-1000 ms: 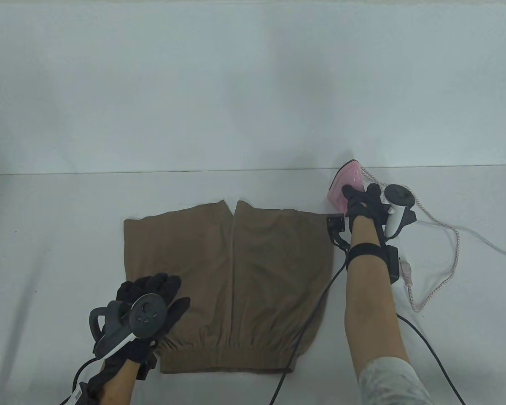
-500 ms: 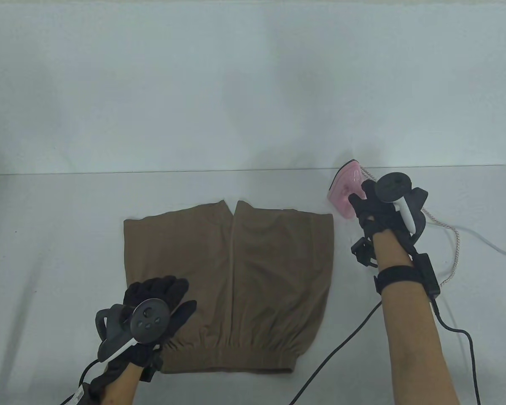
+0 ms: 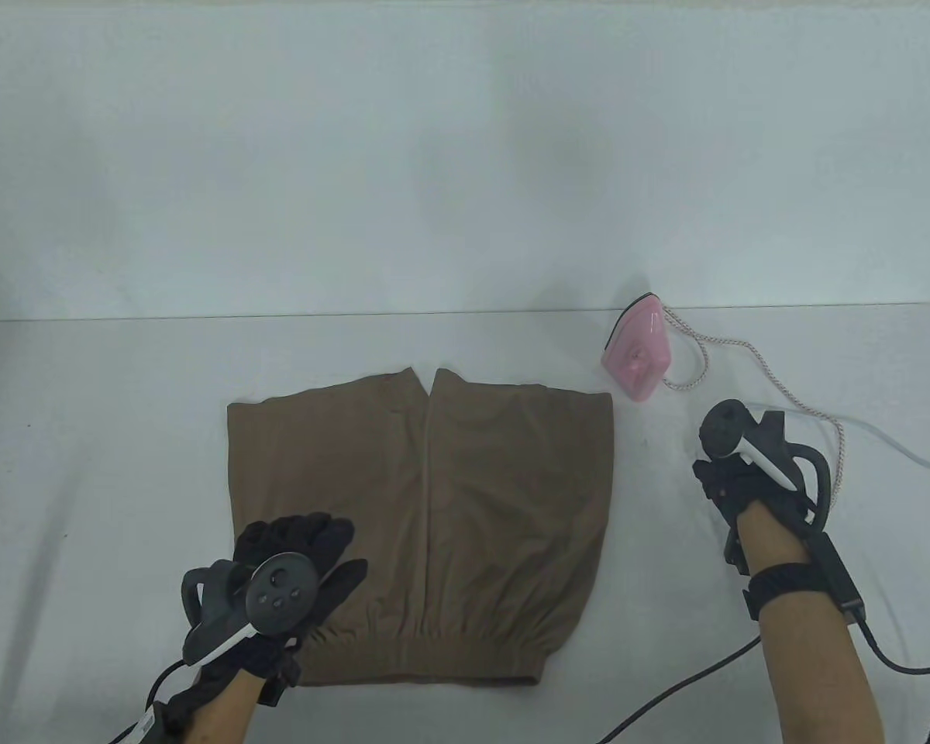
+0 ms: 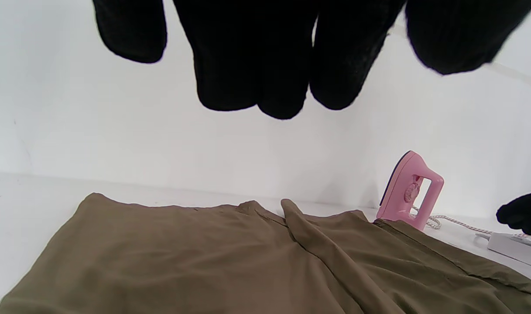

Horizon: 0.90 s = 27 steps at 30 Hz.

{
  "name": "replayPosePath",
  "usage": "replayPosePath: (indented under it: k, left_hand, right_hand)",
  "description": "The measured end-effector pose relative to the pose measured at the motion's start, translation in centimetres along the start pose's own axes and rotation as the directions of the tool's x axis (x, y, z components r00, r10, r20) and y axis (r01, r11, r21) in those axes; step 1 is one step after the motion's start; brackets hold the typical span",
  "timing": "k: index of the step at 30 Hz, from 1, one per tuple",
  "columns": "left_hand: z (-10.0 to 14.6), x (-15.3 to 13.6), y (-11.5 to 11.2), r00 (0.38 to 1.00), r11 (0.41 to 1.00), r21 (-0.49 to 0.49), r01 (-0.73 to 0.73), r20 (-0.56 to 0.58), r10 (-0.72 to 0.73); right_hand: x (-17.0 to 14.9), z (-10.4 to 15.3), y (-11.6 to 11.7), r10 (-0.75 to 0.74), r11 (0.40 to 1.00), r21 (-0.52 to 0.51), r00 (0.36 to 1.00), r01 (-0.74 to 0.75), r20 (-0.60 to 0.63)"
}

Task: Iron shorts with electric iron on table

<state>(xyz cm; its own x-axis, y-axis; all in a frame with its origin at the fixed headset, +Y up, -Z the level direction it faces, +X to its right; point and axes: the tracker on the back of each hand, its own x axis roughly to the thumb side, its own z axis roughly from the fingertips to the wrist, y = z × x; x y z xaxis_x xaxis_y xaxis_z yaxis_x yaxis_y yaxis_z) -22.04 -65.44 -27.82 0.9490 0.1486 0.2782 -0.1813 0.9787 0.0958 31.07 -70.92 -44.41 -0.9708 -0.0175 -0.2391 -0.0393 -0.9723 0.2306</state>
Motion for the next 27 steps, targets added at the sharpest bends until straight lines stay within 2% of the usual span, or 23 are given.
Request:
replayPosePath:
  k: [4, 6, 9, 12, 17, 21, 27]
  left_hand:
    - [0.0, 0.3, 0.0, 1.0, 1.0, 0.015, -0.002, 0.015, 0.001]
    - [0.1, 0.4, 0.0, 1.0, 1.0, 0.022, -0.001, 0.018, 0.0]
    - [0.1, 0.4, -0.1, 1.0, 1.0, 0.023, 0.002, 0.019, -0.003]
    - [0.1, 0.4, 0.0, 1.0, 1.0, 0.026, 0.005, 0.017, -0.006]
    - [0.2, 0.5, 0.1, 1.0, 0.999, 0.036, 0.002, 0.018, -0.003]
    - [0.2, 0.8, 0.1, 1.0, 0.999, 0.041, 0.008, 0.024, -0.009]
    - [0.1, 1.0, -0.2, 1.0, 0.999, 0.033, 0.02, 0.022, -0.021]
  right_hand:
    - [-0.1, 0.0, 1.3, 0.052, 0.999, -0.004, 0.998, -0.052, -0.021]
    - [0.2, 0.1, 1.5, 0.055, 0.997, -0.058, 0.998, -0.056, -0.02]
    - [0.8, 0.2, 1.6, 0.139, 0.987, -0.081, 0.99, -0.141, -0.027]
    - [0.9, 0.1, 1.8, 0.101, 0.992, -0.065, 0.994, -0.104, -0.046]
    - [1.1, 0.0, 1.7, 0.158, 0.986, -0.053, 0.987, -0.16, -0.036]
    - [1.1, -0.1, 1.6, 0.148, 0.988, -0.046, 0.988, -0.15, -0.045]
    - [0.4, -0.3, 1.4, 0.048, 0.998, -0.023, 0.996, -0.05, -0.072]
